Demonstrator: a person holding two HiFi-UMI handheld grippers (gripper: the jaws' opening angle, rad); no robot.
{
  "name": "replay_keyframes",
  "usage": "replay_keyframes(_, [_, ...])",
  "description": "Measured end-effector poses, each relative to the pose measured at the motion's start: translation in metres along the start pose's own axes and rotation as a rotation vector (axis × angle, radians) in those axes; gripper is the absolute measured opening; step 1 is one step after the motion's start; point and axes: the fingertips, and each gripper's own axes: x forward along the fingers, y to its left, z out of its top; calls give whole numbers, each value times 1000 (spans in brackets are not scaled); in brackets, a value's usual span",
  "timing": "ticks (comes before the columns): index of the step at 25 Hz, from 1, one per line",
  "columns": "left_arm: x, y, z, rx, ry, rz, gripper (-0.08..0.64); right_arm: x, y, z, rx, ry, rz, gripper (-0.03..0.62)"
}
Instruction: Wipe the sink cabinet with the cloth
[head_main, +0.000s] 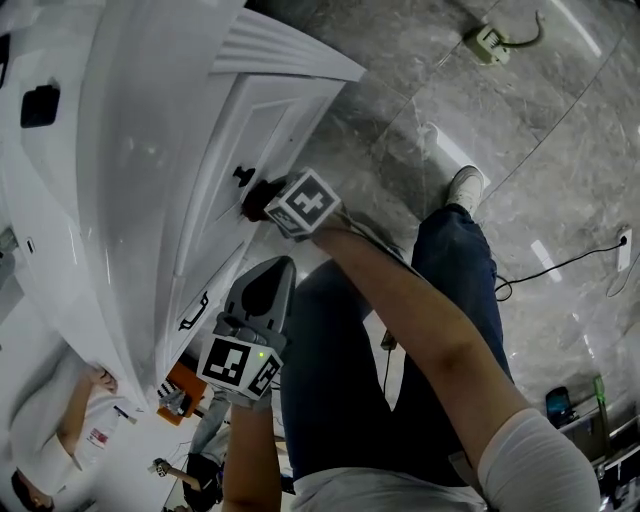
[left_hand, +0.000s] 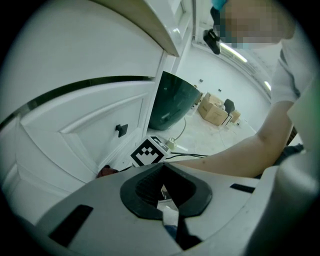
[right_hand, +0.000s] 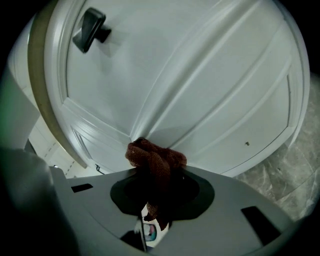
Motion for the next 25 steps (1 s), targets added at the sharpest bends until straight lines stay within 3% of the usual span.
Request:
replay_keyframes(2, [4,-3,6,-33,-22,-11,11,-12,-8,9,10,-24,-2,83])
replay_keyframes(7, [13,-12,10,8,-10,-20,11,-53,-36,38,26,-96,-33,83])
replay_keyframes(18, [35,-36,22,42,-3,-48,11,-165,-123,109,91,-364,-218,84])
replay_keyframes(25, [47,-43,27,53,7,-62,11,-181,-132,118,27,-371,-249,84])
